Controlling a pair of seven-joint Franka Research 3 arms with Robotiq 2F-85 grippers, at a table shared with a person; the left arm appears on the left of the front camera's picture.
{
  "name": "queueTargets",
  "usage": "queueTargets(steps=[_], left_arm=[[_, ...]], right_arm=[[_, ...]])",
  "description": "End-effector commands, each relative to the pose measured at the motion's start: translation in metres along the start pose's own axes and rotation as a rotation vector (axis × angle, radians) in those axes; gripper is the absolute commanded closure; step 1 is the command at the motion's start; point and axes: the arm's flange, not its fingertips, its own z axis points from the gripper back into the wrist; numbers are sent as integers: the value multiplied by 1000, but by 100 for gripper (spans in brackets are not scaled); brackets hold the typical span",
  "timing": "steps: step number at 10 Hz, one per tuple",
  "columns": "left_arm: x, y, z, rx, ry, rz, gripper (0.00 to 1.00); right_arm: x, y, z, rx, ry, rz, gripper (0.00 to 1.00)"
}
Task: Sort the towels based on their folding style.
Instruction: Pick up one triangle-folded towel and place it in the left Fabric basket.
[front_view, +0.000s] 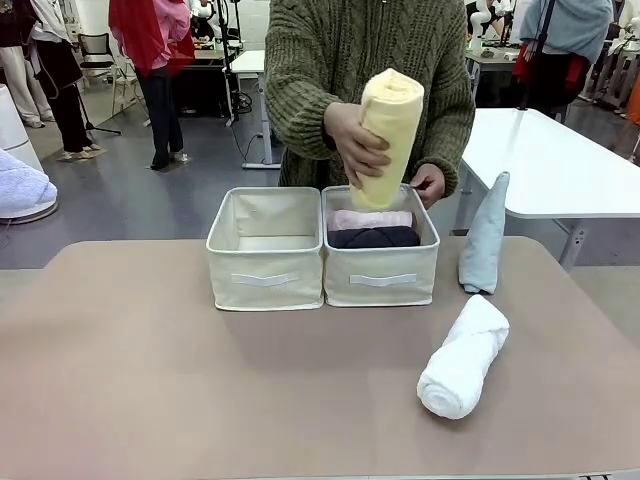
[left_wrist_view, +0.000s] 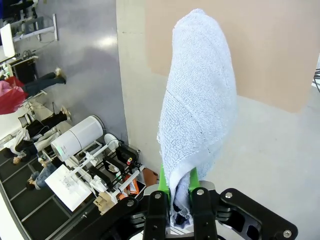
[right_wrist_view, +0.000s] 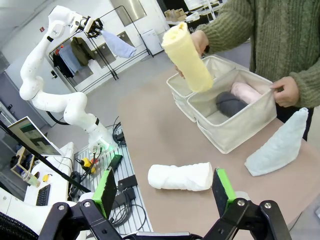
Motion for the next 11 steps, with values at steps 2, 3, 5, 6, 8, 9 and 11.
queueTargets(steps=[2, 3, 5, 6, 8, 9, 11], left_arm=[[37, 15, 19, 82, -97, -135, 85], [57, 9, 31, 107, -109, -174, 85], [86, 20, 35, 67, -155, -233, 85], [89, 17, 34, 38, -171, -199, 85], [98, 7, 35, 67, -148, -208, 85], [98, 7, 35, 67, -148, -208, 85], [98, 7, 35, 67, -148, -208, 85]], right_arm=[[0, 2, -2, 9, -12, 1, 0], [0, 2, -2, 9, -12, 1, 0], [0, 2, -2, 9, -12, 1, 0], [0, 2, -2, 9, -12, 1, 0], [0, 2, -2, 9, -12, 1, 0], [0, 2, -2, 9, -12, 1, 0], [0, 2, -2, 9, -12, 1, 0]])
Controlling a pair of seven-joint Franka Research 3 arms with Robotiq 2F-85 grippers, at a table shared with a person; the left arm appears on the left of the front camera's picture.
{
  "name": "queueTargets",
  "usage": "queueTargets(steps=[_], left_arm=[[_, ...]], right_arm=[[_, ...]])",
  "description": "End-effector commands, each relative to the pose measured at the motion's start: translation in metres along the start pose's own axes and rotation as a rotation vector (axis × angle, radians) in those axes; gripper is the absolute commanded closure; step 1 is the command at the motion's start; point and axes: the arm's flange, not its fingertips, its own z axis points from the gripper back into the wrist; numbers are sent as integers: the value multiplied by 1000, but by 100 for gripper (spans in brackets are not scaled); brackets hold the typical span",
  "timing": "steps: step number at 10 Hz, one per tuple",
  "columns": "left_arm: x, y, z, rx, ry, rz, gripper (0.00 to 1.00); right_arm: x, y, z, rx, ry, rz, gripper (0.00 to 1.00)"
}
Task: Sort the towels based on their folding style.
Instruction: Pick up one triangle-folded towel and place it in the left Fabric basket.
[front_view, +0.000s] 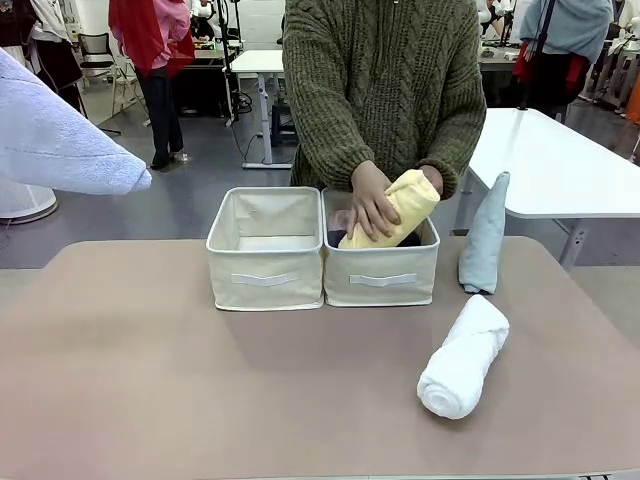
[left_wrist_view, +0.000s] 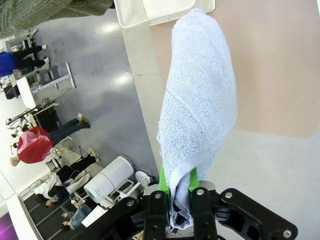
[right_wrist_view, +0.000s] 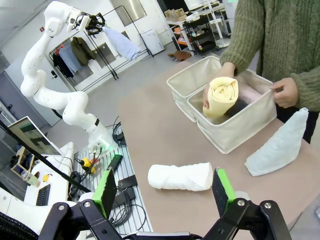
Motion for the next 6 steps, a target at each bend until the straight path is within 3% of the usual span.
queueTargets(steps=[1, 6], left_arm=[[-1, 0, -1, -1, 0, 1, 85], [110, 36, -14, 69, -102, -234, 85]], right_arm=[[0, 2, -1, 9, -13, 1, 0], [0, 2, -1, 9, -13, 1, 0]])
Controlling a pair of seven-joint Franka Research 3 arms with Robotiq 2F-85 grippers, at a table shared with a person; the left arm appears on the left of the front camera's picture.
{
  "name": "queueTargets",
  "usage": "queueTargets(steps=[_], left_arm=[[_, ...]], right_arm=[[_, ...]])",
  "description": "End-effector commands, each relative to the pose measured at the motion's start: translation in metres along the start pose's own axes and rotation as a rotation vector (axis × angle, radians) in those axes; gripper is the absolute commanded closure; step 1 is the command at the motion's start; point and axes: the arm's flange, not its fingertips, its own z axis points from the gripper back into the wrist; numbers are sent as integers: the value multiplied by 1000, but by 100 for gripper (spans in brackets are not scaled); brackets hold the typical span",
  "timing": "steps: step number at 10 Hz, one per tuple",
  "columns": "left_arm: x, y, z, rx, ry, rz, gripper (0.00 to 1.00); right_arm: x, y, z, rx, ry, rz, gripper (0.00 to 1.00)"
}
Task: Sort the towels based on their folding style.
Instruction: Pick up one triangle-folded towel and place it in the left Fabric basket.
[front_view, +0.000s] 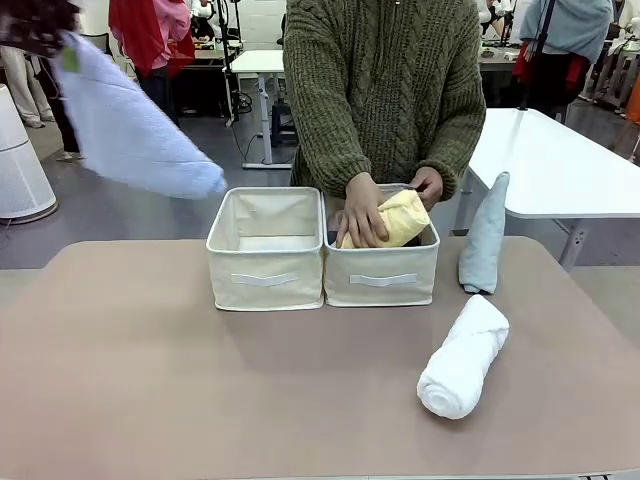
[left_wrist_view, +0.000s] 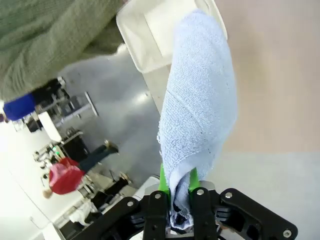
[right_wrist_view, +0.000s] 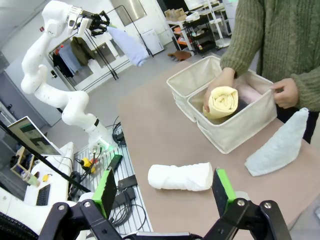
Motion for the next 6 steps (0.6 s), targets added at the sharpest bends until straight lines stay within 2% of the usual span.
queueTargets(steps=[1, 3, 5, 6], left_arm=[[20, 30, -16, -18, -64, -58, 85], [45, 46, -44, -81, -123, -31, 85], [49, 51, -45, -165, -62, 15, 85], [55, 40, -60, -86, -95, -32, 85]], right_arm=[[0, 2, -2, 9, -13, 0, 0], [0, 2, -2, 9, -13, 0, 0], [0, 2, -2, 9, -13, 0, 0], [0, 2, -2, 9, -13, 0, 0]])
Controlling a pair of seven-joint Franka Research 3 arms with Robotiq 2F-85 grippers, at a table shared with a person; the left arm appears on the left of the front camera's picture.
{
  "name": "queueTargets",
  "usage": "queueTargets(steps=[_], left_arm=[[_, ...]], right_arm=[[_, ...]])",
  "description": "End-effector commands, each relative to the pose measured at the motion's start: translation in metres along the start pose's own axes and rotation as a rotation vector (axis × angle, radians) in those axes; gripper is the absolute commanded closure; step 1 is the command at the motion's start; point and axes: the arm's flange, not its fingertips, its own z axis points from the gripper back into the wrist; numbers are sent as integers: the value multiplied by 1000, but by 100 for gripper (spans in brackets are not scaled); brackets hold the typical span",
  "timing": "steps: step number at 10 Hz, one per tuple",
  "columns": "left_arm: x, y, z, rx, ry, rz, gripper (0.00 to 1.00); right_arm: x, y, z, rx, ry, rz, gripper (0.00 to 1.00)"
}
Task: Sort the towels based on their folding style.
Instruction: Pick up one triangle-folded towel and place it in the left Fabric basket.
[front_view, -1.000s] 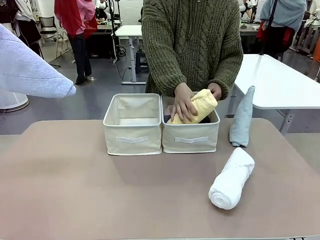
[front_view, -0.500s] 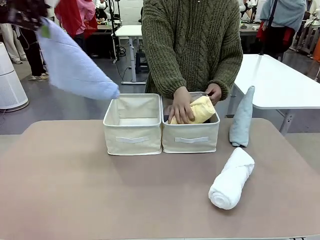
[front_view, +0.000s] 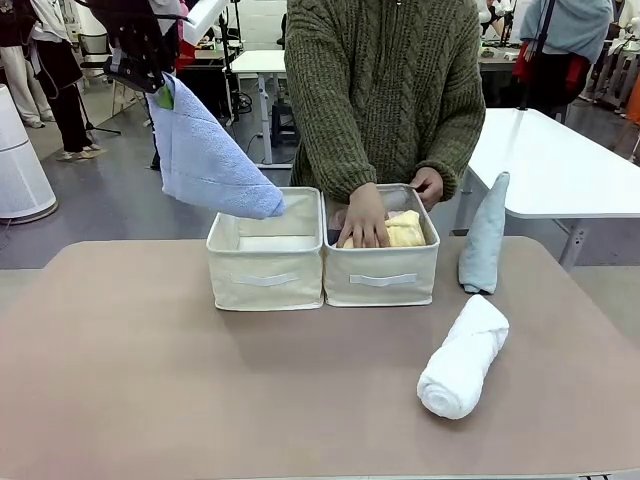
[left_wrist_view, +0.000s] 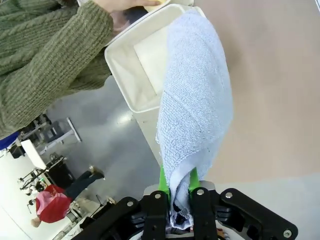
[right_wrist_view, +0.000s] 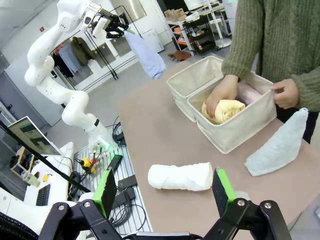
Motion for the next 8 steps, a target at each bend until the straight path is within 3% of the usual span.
queueTargets(steps=[1, 5, 6, 8], left_arm=[[0, -7, 6, 41, -11, -14, 85], [4, -2, 6, 17, -1, -7, 85], [3, 26, -17, -55, -58, -29, 85], [9, 36, -47, -118, -66, 65, 85]], right_arm=[[0, 2, -2, 9, -13, 0, 0], [0, 2, -2, 9, -13, 0, 0], [0, 2, -2, 9, -13, 0, 0], [0, 2, -2, 9, -13, 0, 0]])
